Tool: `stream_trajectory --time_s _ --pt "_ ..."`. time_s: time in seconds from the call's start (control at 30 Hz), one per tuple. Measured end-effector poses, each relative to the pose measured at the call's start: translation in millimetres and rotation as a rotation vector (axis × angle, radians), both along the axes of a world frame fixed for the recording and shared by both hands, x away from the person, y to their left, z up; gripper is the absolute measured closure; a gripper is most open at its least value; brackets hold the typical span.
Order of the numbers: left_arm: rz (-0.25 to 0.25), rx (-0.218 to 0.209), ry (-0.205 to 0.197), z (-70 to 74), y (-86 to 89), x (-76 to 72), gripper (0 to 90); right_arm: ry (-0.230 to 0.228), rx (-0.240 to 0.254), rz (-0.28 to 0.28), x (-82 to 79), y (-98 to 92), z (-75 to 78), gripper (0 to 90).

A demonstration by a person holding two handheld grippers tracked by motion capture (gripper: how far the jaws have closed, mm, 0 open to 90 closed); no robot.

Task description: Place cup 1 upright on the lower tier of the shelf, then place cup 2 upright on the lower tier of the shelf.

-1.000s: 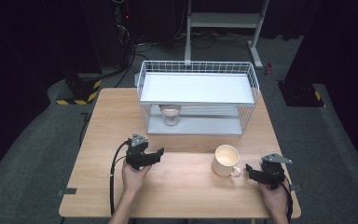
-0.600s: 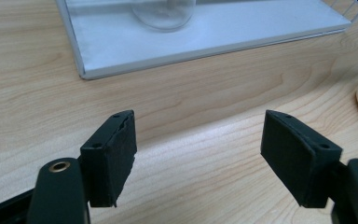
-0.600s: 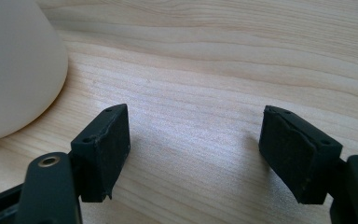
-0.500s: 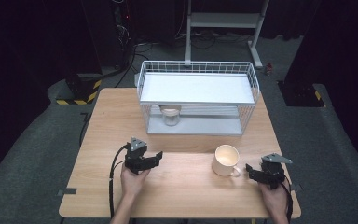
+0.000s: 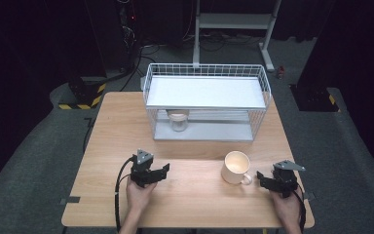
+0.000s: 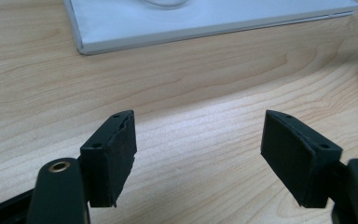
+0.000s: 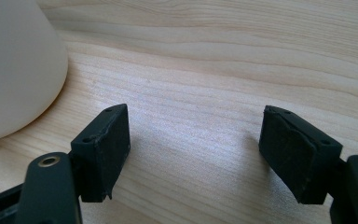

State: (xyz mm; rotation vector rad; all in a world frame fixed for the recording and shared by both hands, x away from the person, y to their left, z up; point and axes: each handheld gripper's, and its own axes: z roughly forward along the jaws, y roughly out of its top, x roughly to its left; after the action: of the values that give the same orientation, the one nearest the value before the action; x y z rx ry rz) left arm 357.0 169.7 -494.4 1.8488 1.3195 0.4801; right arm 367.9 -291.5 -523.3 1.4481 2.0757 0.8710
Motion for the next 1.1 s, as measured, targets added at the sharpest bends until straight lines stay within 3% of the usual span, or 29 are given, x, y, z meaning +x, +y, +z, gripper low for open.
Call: stream_trajectory --time_s 0.37,0.93,1.1 --pt "0.026 0.032 0.006 -10.9 0.5 -8.2 27.1 0.000 0.000 0.000 0.0 0.0 0.0 25.0" --pt "0.062 0.163 0.005 -33.2 -4.2 -14.5 27.1 -0.001 0.000 0.001 0.2 -0.1 0.0 25.0" --pt "0.072 0.160 0.009 -33.2 -3.8 -12.5 26.4 0.000 0.000 0.001 0.3 -0.1 0.0 25.0"
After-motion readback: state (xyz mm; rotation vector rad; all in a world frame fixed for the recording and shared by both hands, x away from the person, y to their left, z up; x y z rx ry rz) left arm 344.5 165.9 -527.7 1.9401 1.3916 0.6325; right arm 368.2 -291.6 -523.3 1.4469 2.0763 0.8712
